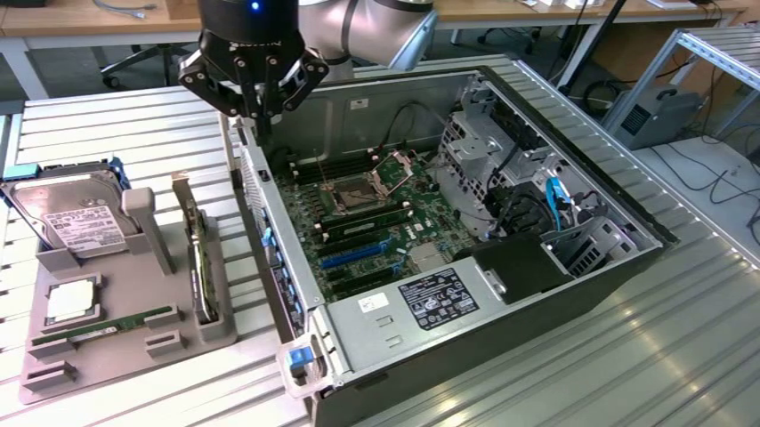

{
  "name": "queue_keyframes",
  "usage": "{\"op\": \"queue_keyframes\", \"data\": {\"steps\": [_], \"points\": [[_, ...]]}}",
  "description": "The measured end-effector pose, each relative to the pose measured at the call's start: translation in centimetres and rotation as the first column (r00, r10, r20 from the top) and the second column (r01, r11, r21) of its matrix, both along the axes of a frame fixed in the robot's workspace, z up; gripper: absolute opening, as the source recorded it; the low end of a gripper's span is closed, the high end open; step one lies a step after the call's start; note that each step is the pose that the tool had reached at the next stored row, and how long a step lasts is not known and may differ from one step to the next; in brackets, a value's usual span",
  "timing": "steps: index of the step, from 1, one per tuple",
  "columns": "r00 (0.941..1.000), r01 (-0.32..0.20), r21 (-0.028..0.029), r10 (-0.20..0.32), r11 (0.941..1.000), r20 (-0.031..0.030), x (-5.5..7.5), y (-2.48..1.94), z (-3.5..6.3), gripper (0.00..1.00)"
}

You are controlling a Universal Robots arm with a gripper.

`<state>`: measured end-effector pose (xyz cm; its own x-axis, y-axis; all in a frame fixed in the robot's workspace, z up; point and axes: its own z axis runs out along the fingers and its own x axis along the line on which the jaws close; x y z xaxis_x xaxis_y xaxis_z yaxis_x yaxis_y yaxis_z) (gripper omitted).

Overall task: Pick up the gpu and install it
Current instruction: 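Reach for the gpu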

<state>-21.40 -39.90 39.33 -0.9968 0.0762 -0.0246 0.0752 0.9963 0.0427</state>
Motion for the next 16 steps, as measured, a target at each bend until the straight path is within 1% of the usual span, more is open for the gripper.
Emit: {"op": "queue_keyframes", "data": {"steps": [16], "points": [[1.0,0.0,-0.0002,0.0,1.0,0.0,-0.91,0.0,0.0,0.11]]}}
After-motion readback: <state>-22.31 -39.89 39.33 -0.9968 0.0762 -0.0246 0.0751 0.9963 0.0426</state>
